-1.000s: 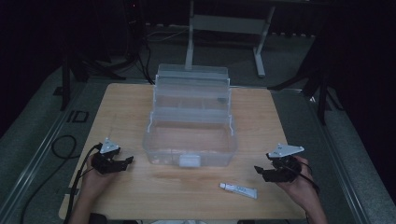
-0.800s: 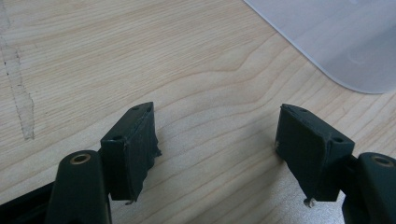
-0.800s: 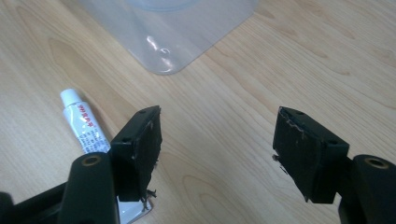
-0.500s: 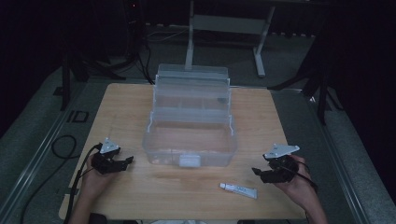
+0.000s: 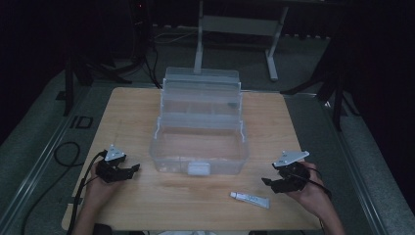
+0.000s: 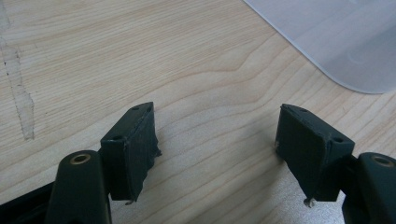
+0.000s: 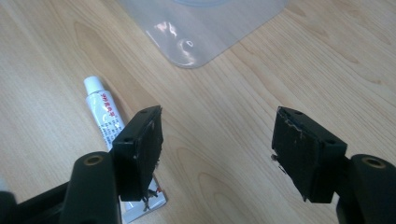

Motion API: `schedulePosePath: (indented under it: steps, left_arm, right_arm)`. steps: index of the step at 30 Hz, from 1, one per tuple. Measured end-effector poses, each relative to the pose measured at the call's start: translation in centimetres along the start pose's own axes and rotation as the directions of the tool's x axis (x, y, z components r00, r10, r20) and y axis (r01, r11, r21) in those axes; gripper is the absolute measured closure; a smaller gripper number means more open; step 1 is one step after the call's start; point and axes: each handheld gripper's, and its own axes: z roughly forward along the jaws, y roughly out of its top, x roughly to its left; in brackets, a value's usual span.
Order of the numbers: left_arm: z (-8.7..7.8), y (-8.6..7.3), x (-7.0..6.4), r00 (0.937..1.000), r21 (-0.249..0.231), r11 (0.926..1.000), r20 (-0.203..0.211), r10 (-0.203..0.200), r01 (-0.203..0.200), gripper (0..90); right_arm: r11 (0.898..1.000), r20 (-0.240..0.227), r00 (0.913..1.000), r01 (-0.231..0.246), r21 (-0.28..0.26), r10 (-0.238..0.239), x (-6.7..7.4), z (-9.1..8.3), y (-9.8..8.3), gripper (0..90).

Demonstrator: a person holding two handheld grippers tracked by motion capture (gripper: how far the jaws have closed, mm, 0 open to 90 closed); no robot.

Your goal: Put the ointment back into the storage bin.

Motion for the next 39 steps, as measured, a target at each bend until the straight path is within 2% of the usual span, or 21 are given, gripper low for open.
schedulePosePath:
  steps: [7,12,21,32,39]
  left_arm:
    - [0.0,0.0,0.0,1.0,0.0,1.0,0.0,0.0,0.0,29.7]
    - [0.0,0.0,0.0,1.0,0.0,1.0,0.0,0.0,0.0,29.7]
    - [0.0,0.0,0.0,1.0,0.0,1.0,0.0,0.0,0.0,29.7]
    - [0.0,0.0,0.0,1.0,0.0,1.0,0.0,0.0,0.0,29.7]
    - [0.0,0.0,0.0,1.0,0.0,1.0,0.0,0.0,0.0,29.7]
  right_arm:
    - [1.0,-0.028,0.9993,0.024,0.008,-0.024,0.2,0.0,0.5,34.0]
    - [0.998,-0.059,0.9967,0.057,0.022,-0.056,0.4,0.1,1.0,38.1]
    - [0.995,-0.091,0.9922,0.09,0.042,-0.086,0.9,0.3,1.5,42.5]
    - [0.987,-0.144,0.9807,0.143,0.07,-0.132,1.5,0.8,2.2,48.1]
    - [0.978,-0.173,0.9708,0.185,0.094,-0.166,1.9,1.1,2.8,50.2]
